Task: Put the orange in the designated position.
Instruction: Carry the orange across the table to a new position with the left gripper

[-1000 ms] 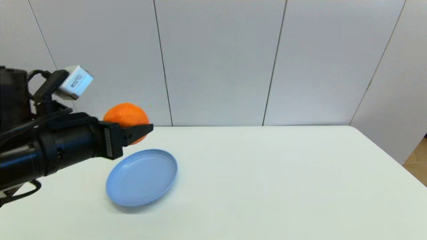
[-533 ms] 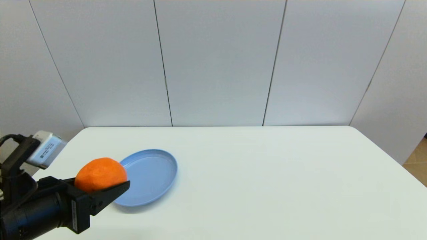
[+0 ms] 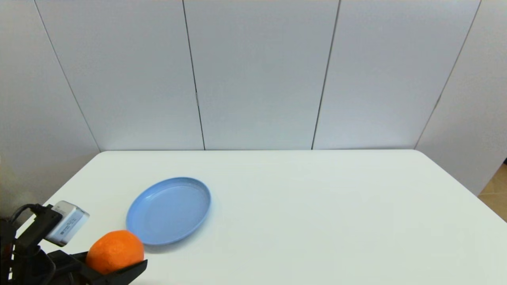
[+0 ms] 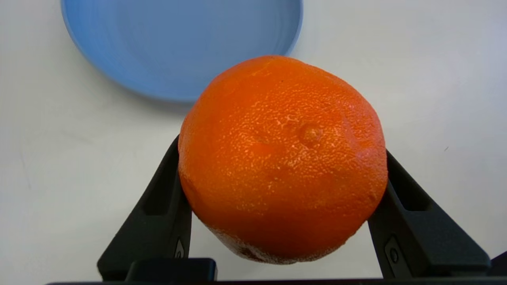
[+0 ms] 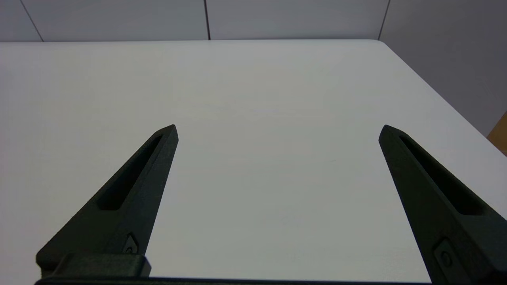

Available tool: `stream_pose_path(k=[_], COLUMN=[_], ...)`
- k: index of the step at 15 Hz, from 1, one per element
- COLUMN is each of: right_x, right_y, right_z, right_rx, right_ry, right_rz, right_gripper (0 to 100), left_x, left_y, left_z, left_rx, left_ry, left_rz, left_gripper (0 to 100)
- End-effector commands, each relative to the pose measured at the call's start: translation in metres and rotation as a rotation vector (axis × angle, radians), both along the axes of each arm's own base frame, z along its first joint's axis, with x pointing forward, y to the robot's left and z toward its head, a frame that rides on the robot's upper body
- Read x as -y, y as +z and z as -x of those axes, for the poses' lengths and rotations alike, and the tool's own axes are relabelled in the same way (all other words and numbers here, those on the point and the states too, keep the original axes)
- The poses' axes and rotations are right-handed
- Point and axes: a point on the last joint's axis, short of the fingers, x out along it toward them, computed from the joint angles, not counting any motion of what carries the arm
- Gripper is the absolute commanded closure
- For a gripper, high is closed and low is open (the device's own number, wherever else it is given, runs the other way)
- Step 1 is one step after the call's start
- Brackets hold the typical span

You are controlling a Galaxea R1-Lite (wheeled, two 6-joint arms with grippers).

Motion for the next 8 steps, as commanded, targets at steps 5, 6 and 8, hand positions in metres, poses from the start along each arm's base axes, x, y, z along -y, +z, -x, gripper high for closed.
stream_pose_path(k=[5,6,8], right_x=[0.0,0.0,0.0], right_y=[0.0,0.0,0.0], right_z=[0.0,0.0,0.0], right_rx=[0.0,-0.002,0.0], right_ry=[0.0,0.0,0.0], right_rz=[0.0,0.0,0.0], right_gripper=[0,0,0], left_x=[0.004,0.006,0.008], left_y=[-0.029,-0.03,-0.034], left_z=[-0.008,-0.01,-0.014], left_rx=[-0.177,-0.192,-0.216], left_ry=[0.018,0.017,0.015], left_rz=[-0.075,-0.082,-0.095], left_gripper=[100,100,100])
